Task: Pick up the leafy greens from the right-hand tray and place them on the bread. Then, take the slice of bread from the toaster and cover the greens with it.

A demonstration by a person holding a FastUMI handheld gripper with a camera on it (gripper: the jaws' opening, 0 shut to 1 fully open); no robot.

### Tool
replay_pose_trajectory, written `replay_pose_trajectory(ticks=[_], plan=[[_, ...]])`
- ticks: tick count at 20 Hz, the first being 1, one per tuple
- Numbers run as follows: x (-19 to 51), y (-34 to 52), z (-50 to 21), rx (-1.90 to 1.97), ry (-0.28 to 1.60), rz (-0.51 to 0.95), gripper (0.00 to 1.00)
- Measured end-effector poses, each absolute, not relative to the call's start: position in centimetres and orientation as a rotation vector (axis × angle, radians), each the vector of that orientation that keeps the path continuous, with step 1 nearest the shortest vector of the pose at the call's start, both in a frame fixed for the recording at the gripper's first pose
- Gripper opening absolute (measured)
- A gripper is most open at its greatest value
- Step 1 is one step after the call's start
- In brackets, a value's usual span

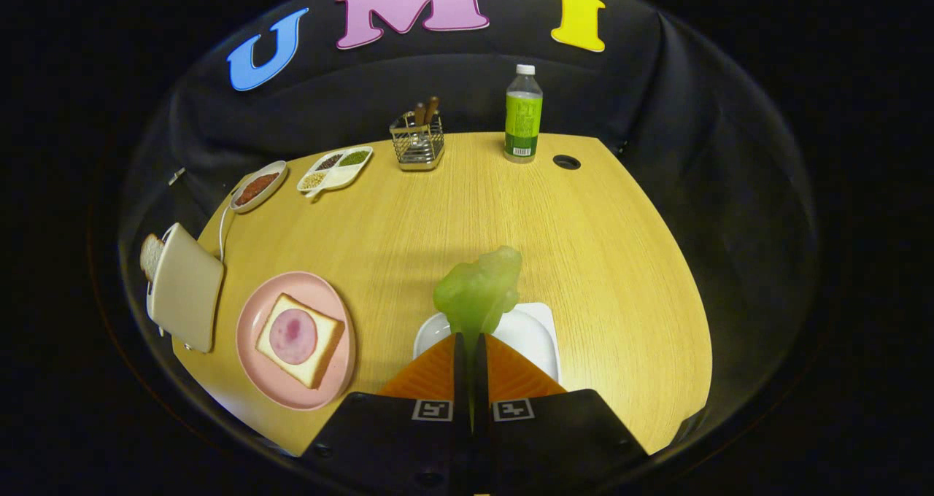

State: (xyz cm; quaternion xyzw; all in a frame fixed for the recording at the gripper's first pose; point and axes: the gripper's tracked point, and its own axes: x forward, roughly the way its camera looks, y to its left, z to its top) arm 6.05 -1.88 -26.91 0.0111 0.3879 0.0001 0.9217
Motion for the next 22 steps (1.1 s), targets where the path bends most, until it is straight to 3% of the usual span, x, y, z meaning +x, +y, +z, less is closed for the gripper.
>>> replay_pose_trajectory(ticks=[9, 22], plan=[[3.6, 7.0, -21.9, -0.017, 0.714, 0.098, 0.05], [3.8, 16.2, -26.7, -0.062, 0.800, 0.214, 0.05]])
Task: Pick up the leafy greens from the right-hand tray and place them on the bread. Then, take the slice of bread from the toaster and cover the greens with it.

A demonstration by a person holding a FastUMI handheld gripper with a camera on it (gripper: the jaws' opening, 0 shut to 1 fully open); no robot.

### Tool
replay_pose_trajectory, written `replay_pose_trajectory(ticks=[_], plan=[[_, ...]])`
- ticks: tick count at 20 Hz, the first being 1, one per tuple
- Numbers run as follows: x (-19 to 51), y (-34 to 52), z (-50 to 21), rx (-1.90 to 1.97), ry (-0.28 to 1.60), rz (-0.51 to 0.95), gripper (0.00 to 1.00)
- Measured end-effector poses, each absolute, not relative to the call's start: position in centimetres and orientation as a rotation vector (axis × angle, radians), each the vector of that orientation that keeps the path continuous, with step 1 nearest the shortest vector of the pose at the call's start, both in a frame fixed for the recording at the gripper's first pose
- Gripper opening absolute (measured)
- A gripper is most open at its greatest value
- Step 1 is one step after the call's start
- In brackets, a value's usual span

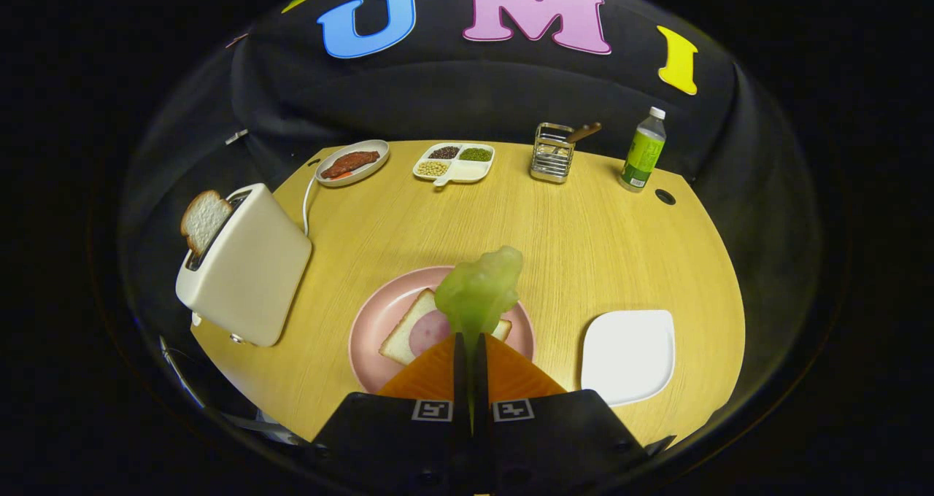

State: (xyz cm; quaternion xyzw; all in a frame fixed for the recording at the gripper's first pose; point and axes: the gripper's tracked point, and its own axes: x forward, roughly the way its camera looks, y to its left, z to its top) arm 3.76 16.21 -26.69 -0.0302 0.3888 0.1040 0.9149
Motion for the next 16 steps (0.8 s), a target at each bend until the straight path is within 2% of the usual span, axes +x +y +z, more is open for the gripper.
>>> replay_pose_trajectory(ticks=[7, 10, 13, 16], plan=[[4.1, 19.1, -29.0, -0.092, 0.839, 0.252, 0.09], [4.5, 19.2, -29.5, -0.117, 0.842, 0.234, 0.22], [4.7, 19.5, -30.0, -0.123, 0.849, 0.231, 0.26], [4.3, 19.8, -30.3, -0.143, 0.853, 0.229, 0.47]])
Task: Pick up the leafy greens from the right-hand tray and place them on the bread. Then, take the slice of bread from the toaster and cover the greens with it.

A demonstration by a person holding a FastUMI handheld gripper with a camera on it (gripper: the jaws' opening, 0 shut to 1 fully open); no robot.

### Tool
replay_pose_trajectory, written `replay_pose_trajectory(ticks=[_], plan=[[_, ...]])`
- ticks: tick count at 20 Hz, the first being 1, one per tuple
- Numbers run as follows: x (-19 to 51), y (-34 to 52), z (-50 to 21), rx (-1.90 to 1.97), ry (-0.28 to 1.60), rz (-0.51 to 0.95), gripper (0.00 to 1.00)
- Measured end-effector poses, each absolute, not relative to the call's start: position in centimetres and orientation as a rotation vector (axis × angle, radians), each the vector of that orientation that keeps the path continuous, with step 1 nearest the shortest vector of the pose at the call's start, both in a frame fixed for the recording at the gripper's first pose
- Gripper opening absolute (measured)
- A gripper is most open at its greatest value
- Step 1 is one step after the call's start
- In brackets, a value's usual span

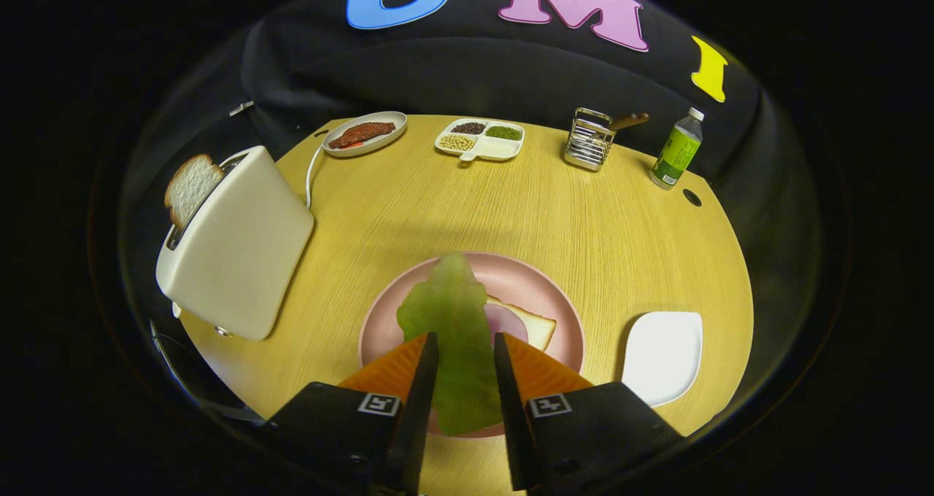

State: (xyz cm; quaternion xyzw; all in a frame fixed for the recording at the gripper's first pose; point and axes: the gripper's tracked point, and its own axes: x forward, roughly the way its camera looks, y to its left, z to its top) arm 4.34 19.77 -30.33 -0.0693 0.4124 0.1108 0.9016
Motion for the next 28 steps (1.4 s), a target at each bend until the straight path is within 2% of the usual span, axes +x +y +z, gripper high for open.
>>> replay_pose_trajectory(ticks=[1, 2, 7, 8, 9, 14, 20, 28], plan=[[4.2, 19.9, -30.4, -0.145, 0.852, 0.235, 0.55], [4.1, 20.0, -30.4, -0.147, 0.851, 0.235, 0.68], [3.9, 20.4, -28.6, -0.106, 0.811, 0.242, 0.81], [3.9, 20.7, -27.9, -0.088, 0.795, 0.245, 0.93], [3.9, 21.0, -26.9, -0.076, 0.772, 0.249, 0.99], [4.1, 24.1, -19.8, -0.062, 0.602, 0.317, 1.00], [2.7, 32.0, -13.1, -0.086, 0.465, 0.481, 0.99], [0.7, 43.1, -11.3, -0.119, 0.434, 0.691, 0.99]])
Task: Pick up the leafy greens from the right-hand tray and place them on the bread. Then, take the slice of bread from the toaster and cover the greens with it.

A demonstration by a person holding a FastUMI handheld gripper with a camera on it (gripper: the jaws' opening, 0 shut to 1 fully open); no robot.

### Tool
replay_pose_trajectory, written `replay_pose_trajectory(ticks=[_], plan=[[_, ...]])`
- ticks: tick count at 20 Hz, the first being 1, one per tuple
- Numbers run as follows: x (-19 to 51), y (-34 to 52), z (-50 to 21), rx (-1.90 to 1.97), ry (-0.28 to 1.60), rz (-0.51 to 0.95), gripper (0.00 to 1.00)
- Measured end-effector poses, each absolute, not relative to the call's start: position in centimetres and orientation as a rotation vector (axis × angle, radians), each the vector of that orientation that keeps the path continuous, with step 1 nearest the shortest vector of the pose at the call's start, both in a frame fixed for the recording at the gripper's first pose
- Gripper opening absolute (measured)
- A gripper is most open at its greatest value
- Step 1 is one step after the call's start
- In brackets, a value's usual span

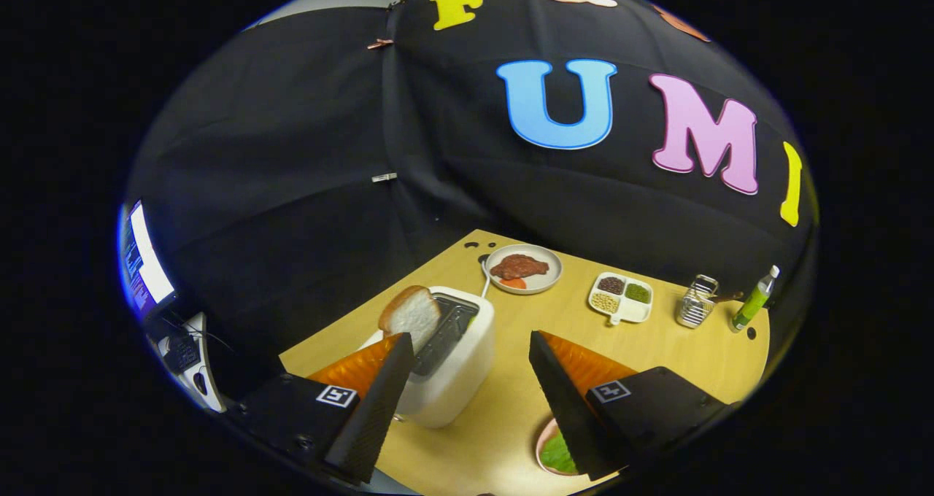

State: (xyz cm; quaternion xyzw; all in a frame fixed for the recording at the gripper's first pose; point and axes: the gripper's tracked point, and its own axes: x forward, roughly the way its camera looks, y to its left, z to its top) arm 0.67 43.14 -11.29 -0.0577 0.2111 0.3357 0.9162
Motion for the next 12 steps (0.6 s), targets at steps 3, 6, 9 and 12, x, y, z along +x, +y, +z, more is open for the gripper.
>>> replay_pose_trajectory(ticks=[3, 6, 9, 12], plan=[[0.0, 46.2, -11.6, -0.134, 0.443, 0.737, 1.00], [0.0, 49.1, -12.3, -0.145, 0.453, 0.773, 0.99], [0.3, 51.8, -13.6, -0.152, 0.468, 0.796, 0.99], [1.1, 53.6, -15.3, -0.151, 0.494, 0.789, 0.99]])
